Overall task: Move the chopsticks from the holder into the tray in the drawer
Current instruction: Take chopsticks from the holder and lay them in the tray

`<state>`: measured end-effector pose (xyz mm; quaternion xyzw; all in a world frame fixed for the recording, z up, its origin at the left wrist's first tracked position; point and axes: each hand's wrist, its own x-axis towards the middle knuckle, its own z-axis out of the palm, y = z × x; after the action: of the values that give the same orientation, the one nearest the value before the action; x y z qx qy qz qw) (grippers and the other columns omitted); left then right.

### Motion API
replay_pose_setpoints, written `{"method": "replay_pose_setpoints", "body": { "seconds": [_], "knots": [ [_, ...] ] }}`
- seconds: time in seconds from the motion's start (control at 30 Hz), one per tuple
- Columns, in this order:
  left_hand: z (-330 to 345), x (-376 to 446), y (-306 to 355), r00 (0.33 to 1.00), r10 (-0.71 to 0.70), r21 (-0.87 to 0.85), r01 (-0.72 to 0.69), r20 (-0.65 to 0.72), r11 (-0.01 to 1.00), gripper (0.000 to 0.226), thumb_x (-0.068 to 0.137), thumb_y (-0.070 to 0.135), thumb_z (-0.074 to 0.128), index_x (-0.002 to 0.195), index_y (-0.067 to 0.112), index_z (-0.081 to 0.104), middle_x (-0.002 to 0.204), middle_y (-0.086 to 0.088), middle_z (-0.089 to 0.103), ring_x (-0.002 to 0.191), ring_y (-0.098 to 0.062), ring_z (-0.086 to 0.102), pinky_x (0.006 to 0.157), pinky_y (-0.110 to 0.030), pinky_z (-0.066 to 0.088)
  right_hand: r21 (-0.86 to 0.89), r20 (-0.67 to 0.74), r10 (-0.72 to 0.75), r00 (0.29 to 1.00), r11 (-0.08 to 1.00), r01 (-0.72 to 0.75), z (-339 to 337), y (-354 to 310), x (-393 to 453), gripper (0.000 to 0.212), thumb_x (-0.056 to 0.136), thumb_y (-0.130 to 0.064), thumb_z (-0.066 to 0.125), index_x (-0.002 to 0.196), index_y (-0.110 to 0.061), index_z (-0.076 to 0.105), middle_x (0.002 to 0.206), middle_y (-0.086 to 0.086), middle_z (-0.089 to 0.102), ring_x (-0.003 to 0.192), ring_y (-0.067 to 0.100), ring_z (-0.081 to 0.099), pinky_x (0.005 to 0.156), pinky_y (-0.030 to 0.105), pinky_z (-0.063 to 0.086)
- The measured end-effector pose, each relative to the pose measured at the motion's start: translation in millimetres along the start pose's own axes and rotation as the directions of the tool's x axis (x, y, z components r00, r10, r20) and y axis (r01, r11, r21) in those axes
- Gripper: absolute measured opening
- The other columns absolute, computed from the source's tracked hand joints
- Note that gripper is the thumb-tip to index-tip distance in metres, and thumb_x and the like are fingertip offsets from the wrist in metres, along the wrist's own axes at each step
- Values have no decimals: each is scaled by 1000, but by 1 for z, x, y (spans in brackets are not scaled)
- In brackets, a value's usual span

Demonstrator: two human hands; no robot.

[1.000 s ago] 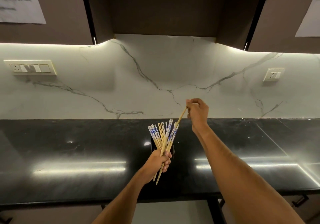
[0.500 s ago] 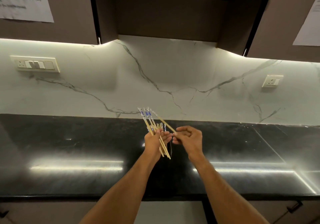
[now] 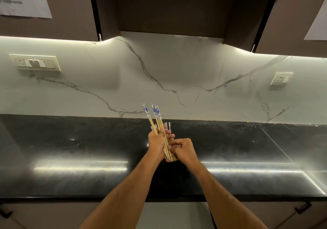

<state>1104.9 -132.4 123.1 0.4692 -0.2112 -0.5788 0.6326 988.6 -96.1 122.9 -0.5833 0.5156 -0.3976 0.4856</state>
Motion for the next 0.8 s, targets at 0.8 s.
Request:
{"method": "replay_pose_setpoints", "body": {
  "seconds": [0.8],
  "knots": [
    [-62,-38,-16,626,-397,323,236,671,917,28,103,23,54,123,3,59,81,-6,51,65,-15,47,61,-27,45,-133,8,-338,941,932,336,-39,-42,34,38,94,4,62,131,-6,60,118,7,71,102,23,73,91,46,60]
  ]
}}
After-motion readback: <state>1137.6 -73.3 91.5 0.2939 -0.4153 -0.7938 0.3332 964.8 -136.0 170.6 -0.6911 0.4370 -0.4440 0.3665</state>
